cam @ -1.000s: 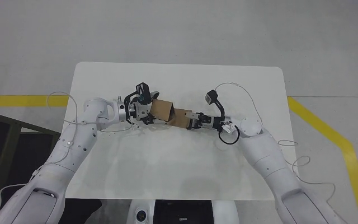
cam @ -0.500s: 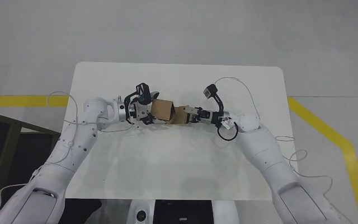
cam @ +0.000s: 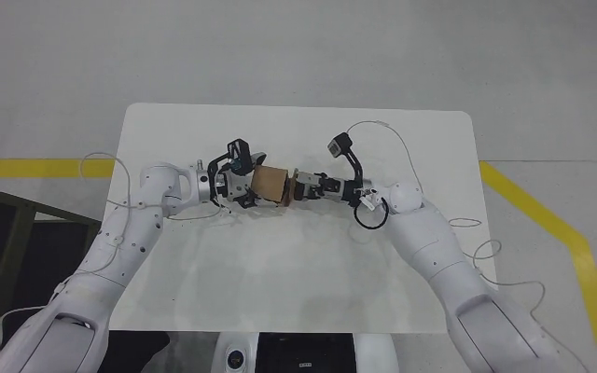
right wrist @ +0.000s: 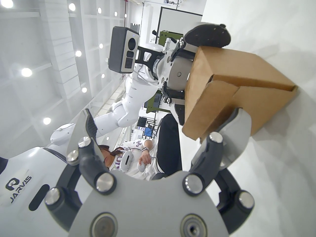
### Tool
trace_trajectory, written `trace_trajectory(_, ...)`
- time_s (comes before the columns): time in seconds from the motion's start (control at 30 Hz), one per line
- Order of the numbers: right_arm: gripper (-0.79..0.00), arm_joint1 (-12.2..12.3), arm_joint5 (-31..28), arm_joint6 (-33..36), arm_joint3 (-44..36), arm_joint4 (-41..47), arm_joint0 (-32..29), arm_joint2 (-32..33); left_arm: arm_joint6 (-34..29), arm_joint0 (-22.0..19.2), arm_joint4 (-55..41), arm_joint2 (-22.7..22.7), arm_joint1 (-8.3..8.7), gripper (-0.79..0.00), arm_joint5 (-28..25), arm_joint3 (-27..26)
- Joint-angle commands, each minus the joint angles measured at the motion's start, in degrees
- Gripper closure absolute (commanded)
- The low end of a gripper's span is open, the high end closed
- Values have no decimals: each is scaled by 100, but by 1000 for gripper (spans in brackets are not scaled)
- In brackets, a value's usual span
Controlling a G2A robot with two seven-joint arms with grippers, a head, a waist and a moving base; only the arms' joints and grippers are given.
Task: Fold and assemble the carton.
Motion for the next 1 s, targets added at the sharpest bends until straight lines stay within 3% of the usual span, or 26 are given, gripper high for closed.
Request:
trace_trajectory(0.0, -785, -29, -30, 28, 60, 62, 30, -23, 10, -2, 9, 3, -1, -785, 0, -2)
trace_trajectory(0.47, -785, -122, -125, 48, 327, 77, 129, -72, 43, 7, 87, 6, 6, -785, 0, 11)
trace_trajectory(0.53, -526, -128, -153, 19, 334, 20, 141, -80, 49, 5, 91, 9, 7, -785, 0, 9)
trace_trajectory(0.6, -505, -134, -168, 4, 350, -25, 150, -85, 48, 2, 89, 9, 7, -785, 0, 9)
trace_trajectory(0.63, -529, -136, -164, -2, 360, -50, 158, -87, 47, 1, 88, 10, 6, -785, 0, 10)
trace_trajectory(0.73, -443, -142, -132, -52, 403, -145, 179, -94, 46, -6, 89, 17, 8, -785, 0, 16)
trace_trajectory(0.8, -440, -148, -81, -122, 431, -205, 183, -102, 52, -11, 89, 20, 10, -785, 0, 24)
trace_trajectory(0.87, -489, -149, 17, -212, 487, -340, 202, -122, 54, -16, 102, 23, 13, -785, 0, 26)
trace_trajectory(0.97, -434, -159, 139, -323, 515, -477, 208, -153, 67, -16, 109, 26, 17, -785, 0, 30)
